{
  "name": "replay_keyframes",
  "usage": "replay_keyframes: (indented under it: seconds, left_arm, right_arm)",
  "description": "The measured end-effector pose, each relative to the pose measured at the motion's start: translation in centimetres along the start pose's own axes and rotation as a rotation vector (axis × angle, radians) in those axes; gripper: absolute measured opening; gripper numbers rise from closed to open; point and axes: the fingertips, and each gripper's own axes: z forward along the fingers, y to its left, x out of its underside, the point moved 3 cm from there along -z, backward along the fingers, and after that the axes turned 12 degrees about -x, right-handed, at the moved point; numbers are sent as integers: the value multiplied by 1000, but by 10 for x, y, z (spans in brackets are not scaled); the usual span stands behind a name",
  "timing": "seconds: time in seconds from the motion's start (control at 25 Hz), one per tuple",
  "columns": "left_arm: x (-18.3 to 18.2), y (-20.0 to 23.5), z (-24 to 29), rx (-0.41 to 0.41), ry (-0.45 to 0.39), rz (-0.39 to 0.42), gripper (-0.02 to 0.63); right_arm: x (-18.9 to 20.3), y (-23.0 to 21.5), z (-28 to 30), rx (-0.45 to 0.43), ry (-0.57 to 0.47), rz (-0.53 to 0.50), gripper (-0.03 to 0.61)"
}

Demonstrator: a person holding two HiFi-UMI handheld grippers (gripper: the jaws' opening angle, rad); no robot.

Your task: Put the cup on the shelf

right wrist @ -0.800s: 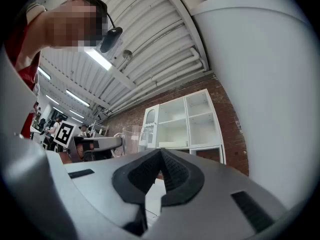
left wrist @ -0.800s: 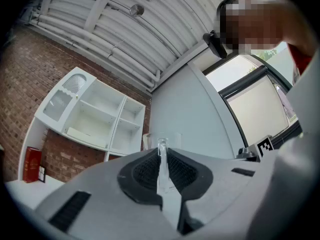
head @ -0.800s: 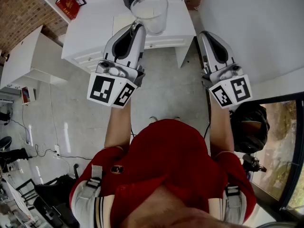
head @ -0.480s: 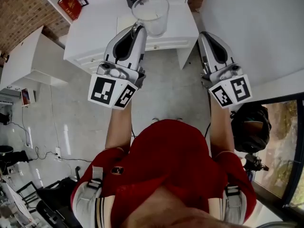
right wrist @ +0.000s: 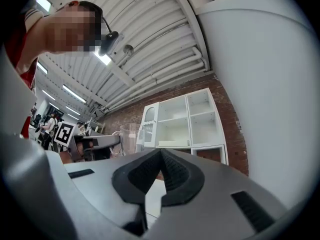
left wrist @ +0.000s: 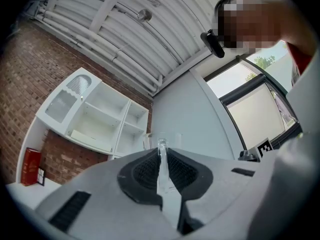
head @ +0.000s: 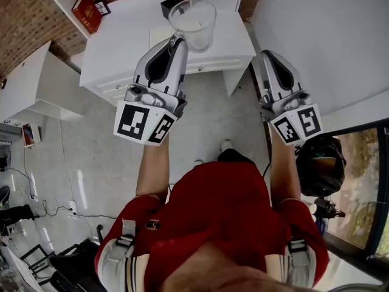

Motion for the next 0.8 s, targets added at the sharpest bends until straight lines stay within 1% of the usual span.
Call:
replay_keyframes:
  seconds: [0.2, 0.36, 0.56, 0.8]
  left_arm:
    - [4, 11, 22, -10, -6, 14, 34]
    - [20, 20, 57, -27, 5, 28, 34]
    - [48, 24, 131, -47, 8, 49, 34]
    - [79, 30, 252, -81, -1, 79, 34]
  right_arm:
    - [9, -23, 15, -12, -16, 4, -3]
    - [21, -64, 29, -23, -43, 14, -3]
    - [40, -145, 47, -44, -85, 24, -3]
    - [57, -265, 76, -73, -102, 13, -3]
